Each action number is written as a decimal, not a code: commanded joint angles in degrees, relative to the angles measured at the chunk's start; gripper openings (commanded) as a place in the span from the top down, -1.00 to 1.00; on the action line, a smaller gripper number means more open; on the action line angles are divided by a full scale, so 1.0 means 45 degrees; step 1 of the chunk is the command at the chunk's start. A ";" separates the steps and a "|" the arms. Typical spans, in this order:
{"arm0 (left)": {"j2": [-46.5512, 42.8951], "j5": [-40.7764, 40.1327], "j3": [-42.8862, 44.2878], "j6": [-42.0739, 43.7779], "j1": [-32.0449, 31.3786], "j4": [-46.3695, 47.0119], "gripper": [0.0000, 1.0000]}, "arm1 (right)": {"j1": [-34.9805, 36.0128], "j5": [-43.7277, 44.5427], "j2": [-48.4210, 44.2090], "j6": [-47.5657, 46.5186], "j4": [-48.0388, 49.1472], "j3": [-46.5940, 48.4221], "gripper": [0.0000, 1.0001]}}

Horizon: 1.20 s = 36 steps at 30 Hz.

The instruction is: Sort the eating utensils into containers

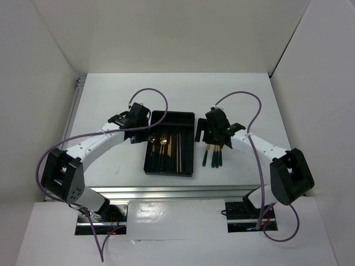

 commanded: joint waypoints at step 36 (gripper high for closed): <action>0.2505 0.0726 -0.0660 0.1096 0.0595 0.1574 1.00 | 0.0100 0.1264 -0.0165 0.1169 -0.0845 -0.0757 -0.74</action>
